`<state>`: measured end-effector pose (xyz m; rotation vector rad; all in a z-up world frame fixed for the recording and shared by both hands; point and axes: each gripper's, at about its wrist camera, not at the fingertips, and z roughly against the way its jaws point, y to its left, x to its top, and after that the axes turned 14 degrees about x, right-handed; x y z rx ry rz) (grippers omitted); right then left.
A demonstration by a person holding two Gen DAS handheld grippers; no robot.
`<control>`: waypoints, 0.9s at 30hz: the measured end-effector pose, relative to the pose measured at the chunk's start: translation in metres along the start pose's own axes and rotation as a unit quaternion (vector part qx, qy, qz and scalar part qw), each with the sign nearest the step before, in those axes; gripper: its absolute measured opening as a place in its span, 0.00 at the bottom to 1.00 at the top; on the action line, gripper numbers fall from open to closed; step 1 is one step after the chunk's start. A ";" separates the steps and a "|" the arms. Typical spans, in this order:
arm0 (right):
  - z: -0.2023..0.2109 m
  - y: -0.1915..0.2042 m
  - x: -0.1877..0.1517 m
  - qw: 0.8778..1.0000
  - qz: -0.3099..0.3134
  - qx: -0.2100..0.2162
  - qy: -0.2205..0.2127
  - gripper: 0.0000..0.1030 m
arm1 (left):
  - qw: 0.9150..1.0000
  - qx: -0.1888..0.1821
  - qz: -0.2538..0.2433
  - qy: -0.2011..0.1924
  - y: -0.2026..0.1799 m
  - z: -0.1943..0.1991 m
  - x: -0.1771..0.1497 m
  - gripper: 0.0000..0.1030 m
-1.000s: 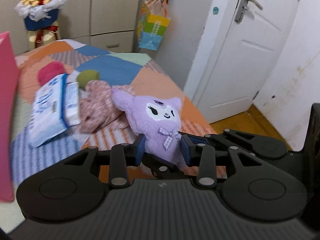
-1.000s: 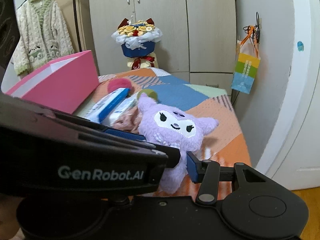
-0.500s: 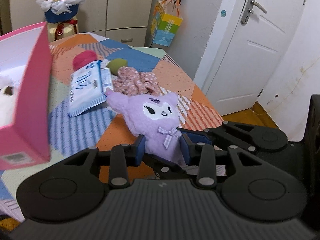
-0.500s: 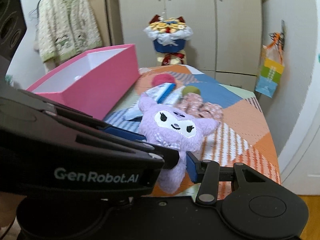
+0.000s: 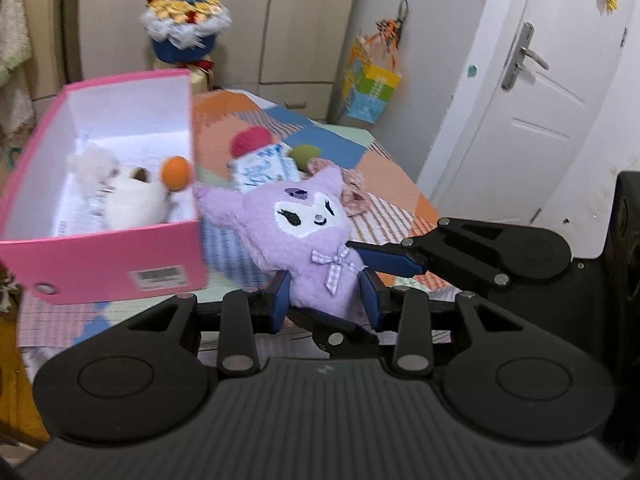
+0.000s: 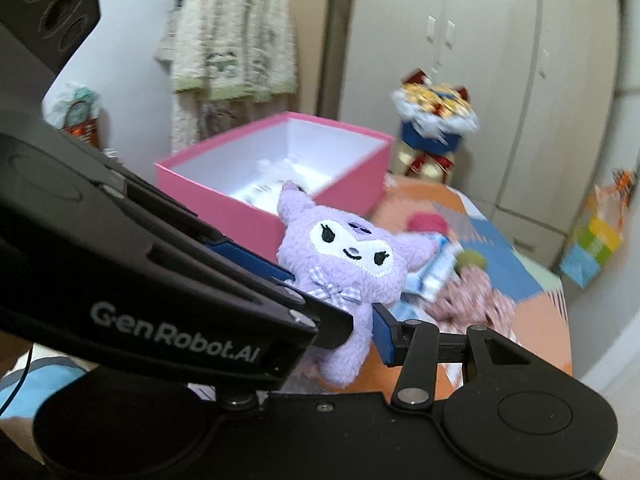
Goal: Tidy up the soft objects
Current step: 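Lower the purple doll into the pink box and open the left gripper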
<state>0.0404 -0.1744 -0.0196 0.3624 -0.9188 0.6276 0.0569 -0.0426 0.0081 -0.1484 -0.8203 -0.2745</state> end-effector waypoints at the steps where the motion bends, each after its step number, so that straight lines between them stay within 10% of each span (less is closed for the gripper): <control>1: 0.000 0.004 0.004 1.000 0.006 0.007 -0.001 0.51 | 1.000 0.006 0.004 -0.002 0.005 0.005 -0.001 0.34; 13: -0.031 0.040 0.047 0.997 0.041 0.058 -0.040 0.51 | 0.997 0.060 0.031 -0.039 0.067 0.031 0.009 0.34; 27: -0.115 -0.024 0.123 0.997 0.022 0.059 -0.045 0.51 | 0.997 0.046 0.041 -0.043 0.128 -0.050 0.103 0.35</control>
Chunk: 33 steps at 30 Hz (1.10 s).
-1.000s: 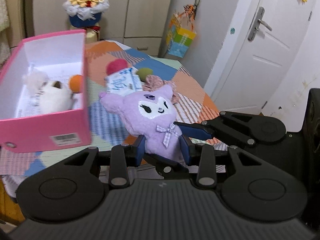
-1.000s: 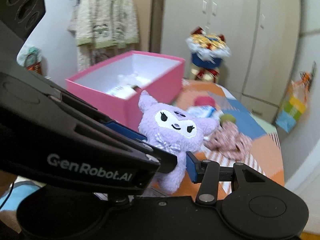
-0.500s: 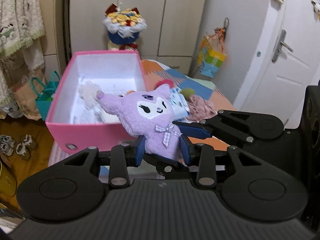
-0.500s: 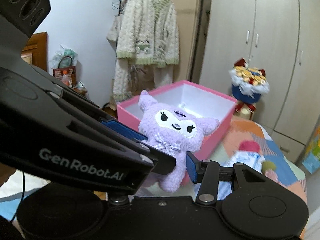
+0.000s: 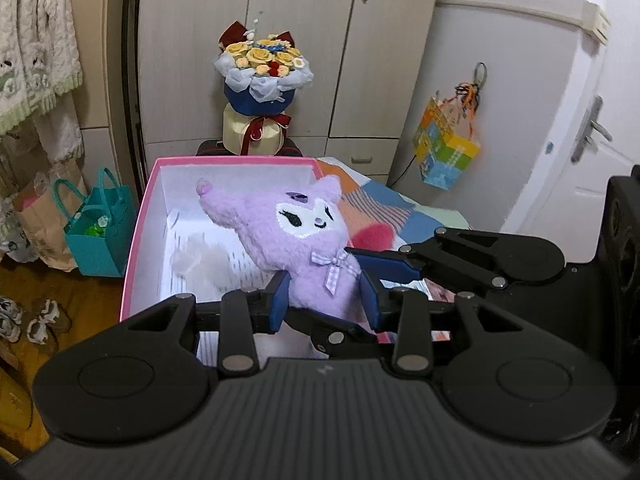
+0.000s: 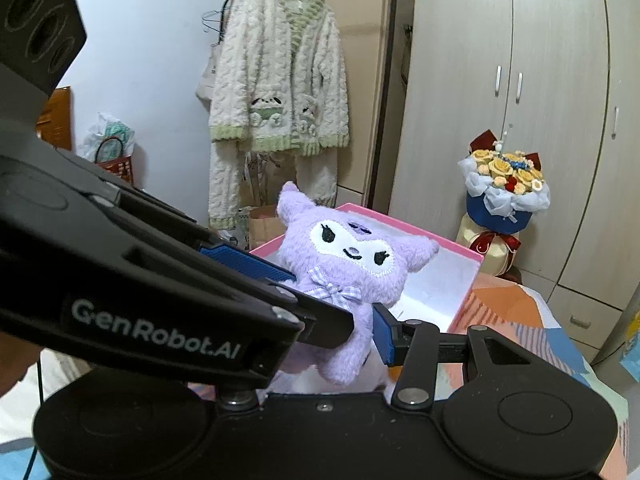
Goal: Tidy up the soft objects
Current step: 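Lower the purple doll into the pink box and open the left gripper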
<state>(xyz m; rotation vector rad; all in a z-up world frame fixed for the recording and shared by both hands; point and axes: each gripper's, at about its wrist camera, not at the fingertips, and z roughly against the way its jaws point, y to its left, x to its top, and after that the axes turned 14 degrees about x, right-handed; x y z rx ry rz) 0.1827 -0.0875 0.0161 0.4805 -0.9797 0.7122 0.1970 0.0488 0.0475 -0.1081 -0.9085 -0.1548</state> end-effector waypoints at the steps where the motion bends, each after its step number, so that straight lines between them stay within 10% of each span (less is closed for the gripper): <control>1: -0.008 -0.007 0.004 1.000 -0.002 0.000 0.003 0.51 | 1.000 -0.001 0.004 0.004 0.003 -0.010 0.005 0.35; 10: -0.079 -0.068 0.028 0.996 -0.045 0.029 0.076 0.51 | 0.995 -0.016 0.084 0.057 0.035 -0.100 0.034 0.35; 27: -0.144 -0.089 0.041 0.973 0.086 0.049 0.209 0.52 | 0.970 -0.028 0.204 0.131 0.065 -0.165 0.026 0.35; 33: -0.143 -0.084 0.033 0.972 0.101 0.022 0.209 0.58 | 0.980 0.022 0.173 0.095 0.060 -0.151 0.026 0.41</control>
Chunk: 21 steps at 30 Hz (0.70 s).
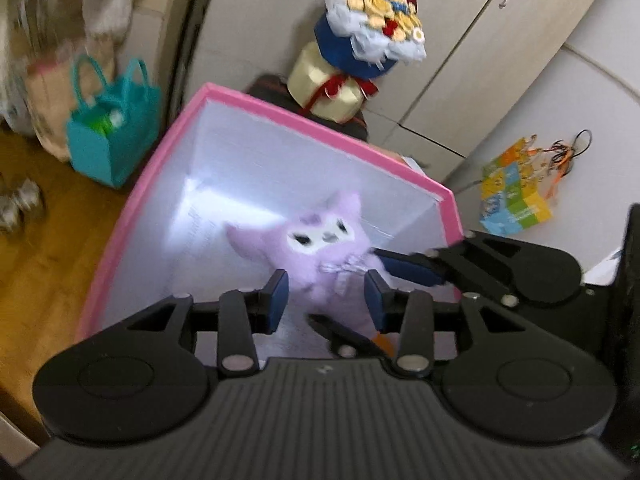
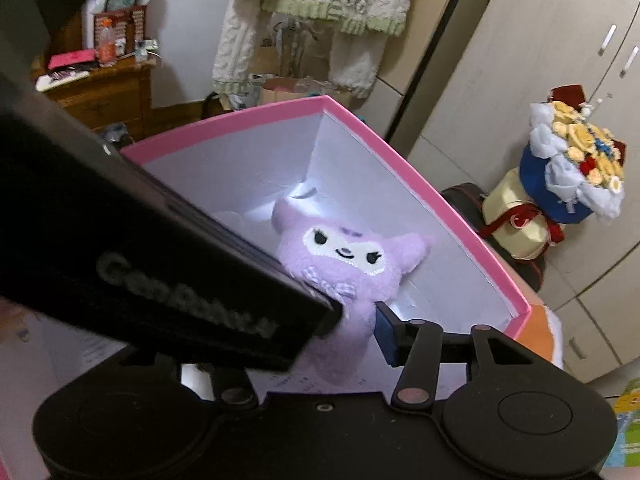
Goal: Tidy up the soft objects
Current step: 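Lower the purple doll into the pink box and open the left gripper, then move the left gripper back over the bed toward the wet-wipes pack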
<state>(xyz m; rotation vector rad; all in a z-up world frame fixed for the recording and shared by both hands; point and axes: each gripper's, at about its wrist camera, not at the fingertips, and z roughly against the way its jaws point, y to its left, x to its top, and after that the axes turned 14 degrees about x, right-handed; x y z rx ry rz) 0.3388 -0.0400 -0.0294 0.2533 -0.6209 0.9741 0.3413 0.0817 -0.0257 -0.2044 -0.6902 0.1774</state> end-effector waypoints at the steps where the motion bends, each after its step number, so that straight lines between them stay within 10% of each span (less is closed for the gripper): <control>1: 0.004 0.003 -0.003 1.000 -0.005 -0.001 -0.010 0.58 | 1.000 0.004 -0.003 -0.006 0.001 0.004 0.000 0.44; 21: 0.135 0.055 -0.080 0.980 -0.111 0.035 -0.164 0.64 | 0.982 -0.032 -0.146 -0.118 0.003 0.147 -0.062 0.52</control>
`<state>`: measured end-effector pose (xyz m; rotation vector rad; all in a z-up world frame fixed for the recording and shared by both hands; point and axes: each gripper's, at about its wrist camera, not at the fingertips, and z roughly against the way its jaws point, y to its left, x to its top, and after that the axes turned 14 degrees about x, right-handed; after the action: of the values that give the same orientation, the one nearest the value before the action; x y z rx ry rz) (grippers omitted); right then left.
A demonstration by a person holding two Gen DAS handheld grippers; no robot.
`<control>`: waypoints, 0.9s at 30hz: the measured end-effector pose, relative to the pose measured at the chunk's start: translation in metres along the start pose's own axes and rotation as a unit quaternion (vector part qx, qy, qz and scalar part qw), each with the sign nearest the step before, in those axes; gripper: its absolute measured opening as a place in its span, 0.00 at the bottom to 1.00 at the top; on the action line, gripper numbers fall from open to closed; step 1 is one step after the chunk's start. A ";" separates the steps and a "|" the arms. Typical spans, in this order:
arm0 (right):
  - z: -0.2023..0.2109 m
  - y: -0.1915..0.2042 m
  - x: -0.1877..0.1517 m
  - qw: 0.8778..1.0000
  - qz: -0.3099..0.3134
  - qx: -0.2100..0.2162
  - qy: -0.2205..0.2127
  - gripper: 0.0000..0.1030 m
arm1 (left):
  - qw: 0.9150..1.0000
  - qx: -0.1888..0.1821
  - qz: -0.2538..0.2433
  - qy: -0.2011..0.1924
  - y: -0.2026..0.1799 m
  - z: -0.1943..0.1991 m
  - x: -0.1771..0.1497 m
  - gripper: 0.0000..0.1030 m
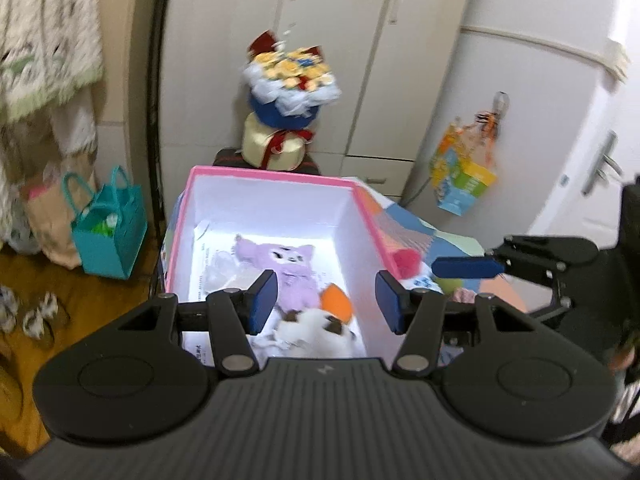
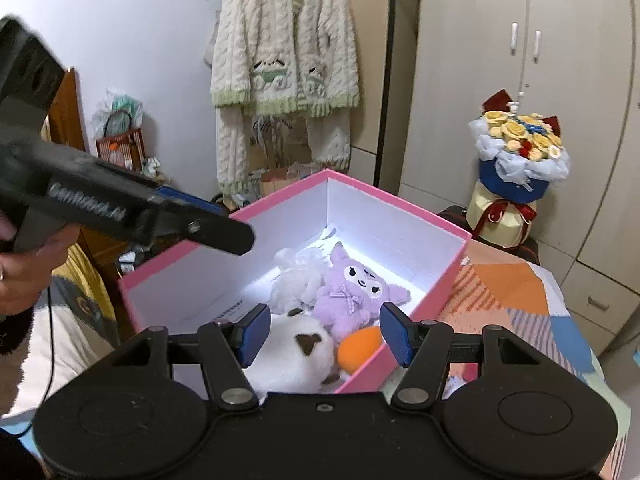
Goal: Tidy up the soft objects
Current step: 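Move the left gripper back over the bed toward the wet-wipes pack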
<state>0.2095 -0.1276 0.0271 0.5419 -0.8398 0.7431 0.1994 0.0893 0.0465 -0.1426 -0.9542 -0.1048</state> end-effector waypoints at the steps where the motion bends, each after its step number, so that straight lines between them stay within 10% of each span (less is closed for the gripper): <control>1: 0.005 -0.001 -0.002 1.000 -0.004 0.003 -0.003 0.64 | 1.000 -0.003 -0.008 -0.004 -0.004 0.006 -0.001 0.52; 12: 0.089 0.011 -0.054 0.999 -0.031 -0.042 -0.011 0.64 | 0.994 -0.057 -0.088 -0.007 -0.043 0.056 -0.027 0.53; 27: 0.138 -0.024 -0.131 0.988 -0.099 -0.116 0.012 0.65 | 0.979 -0.120 -0.152 0.057 -0.128 0.023 -0.054 0.53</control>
<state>0.1055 -0.2849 -0.0052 0.3996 -0.8243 0.4616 0.1307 -0.0320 0.0251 -0.2101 -0.8415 -0.5064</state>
